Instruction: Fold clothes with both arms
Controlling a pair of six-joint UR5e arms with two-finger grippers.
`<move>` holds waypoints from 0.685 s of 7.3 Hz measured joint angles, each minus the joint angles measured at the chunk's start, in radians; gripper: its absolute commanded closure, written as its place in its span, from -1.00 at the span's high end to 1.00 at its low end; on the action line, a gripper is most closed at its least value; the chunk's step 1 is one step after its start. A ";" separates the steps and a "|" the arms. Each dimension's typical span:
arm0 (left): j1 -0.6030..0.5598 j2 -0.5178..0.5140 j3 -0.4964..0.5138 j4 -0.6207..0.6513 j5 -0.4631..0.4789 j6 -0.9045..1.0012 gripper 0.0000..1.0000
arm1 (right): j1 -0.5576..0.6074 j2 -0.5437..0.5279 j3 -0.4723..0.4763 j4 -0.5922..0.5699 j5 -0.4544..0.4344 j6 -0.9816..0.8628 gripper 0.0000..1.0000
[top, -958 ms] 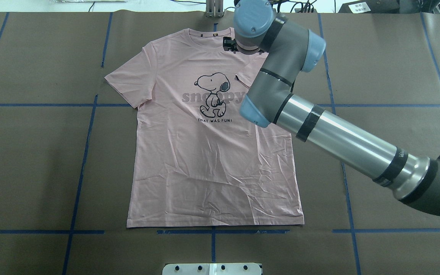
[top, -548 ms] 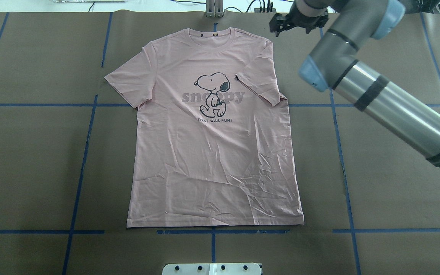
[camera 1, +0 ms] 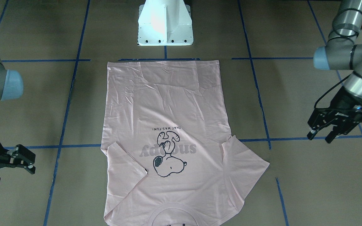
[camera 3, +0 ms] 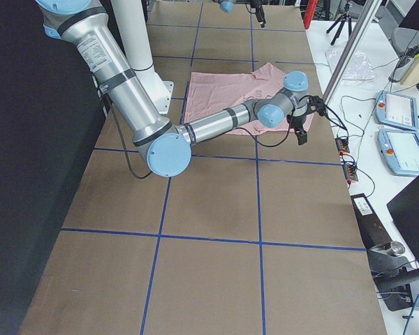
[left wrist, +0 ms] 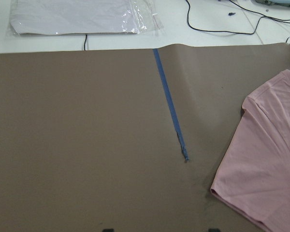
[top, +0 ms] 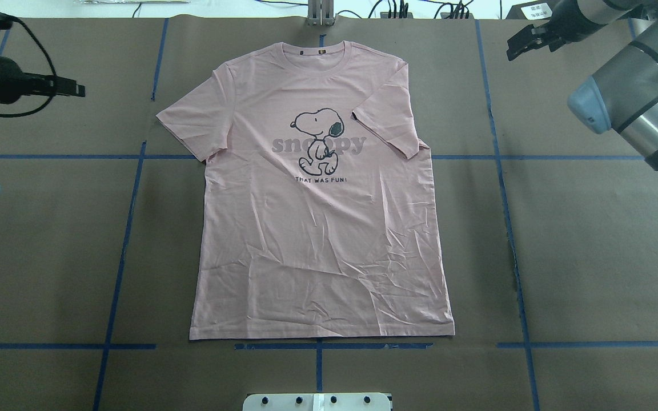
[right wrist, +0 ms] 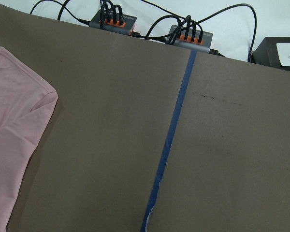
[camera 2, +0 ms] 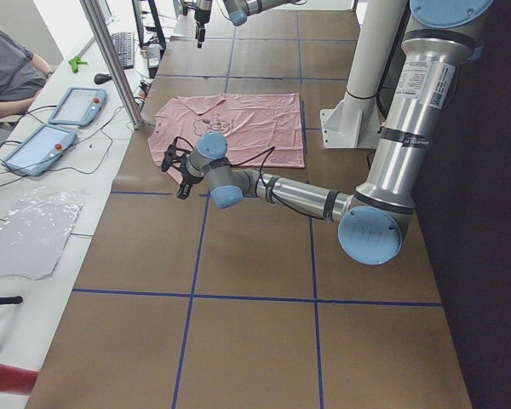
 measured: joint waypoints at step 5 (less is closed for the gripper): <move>0.180 -0.193 0.237 -0.006 0.229 -0.147 0.13 | 0.005 -0.018 0.001 0.028 0.001 0.018 1.00</move>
